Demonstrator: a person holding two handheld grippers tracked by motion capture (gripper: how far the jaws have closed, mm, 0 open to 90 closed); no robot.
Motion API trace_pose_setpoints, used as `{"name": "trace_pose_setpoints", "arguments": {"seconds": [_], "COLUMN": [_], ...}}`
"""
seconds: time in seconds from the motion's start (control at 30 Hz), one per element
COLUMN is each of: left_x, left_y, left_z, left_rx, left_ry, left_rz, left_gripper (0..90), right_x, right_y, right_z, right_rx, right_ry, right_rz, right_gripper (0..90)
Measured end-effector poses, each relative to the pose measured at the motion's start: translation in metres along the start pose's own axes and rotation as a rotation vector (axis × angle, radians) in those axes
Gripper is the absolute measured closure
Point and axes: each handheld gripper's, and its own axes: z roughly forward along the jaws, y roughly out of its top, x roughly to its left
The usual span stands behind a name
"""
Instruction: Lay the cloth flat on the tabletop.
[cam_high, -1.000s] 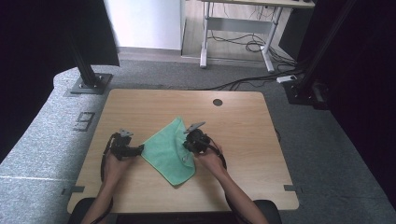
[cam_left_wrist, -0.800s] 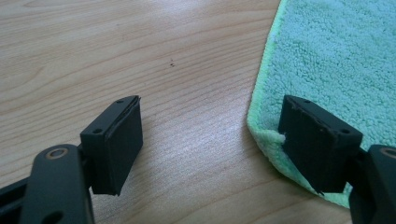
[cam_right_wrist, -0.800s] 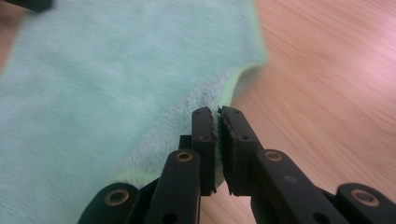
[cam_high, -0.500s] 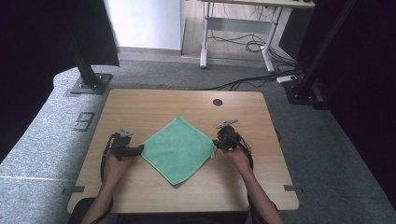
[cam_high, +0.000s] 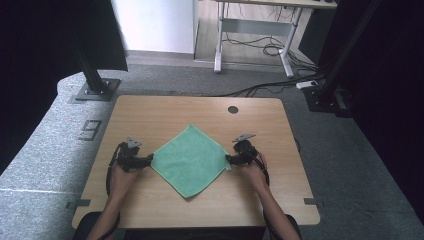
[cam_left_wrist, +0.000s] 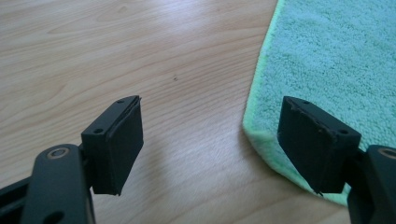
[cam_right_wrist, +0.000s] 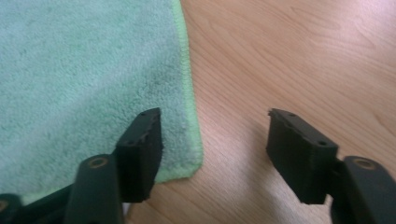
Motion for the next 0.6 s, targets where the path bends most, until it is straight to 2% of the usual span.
{"name": "trace_pose_setpoints", "arguments": {"seconds": [0.1,0.2,0.27,0.33,0.43,0.5,0.6], "left_x": [0.006,0.007,0.007,0.004,0.004,0.006,0.004], "left_y": [-0.004,-0.005,-0.003,0.000,0.005,0.008,0.009], "left_z": [0.000,0.005,0.008,0.011,0.018,0.022,0.020], "left_rx": [0.023,0.055,0.050,0.044,0.037,0.030,0.028], "left_ry": [0.007,0.030,0.025,0.040,0.057,0.062,0.078], "left_rz": [-0.018,-0.007,-0.005,0.015,0.025,0.007,0.006], "left_gripper": [23.0,23.1,23.5,23.5,21.8,20.9,20.4], "right_x": [-0.005,-0.006,-0.006,-0.005,0.000,0.005,0.016], "right_y": [-0.005,-0.009,-0.011,-0.013,-0.019,-0.024,-0.033], "right_z": [-0.001,-0.002,-0.004,-0.006,-0.012,-0.016,-0.024], "right_rx": [-0.004,-0.016,-0.015,-0.017,-0.011,-0.010,-0.011], "right_ry": [0.014,0.013,0.013,0.008,0.012,0.014,0.023], "right_rz": [0.036,0.036,0.032,0.036,0.034,0.031,0.022], "right_gripper": [29.8,28.4,28.3,28.4,29.0,28.9,28.2]}}
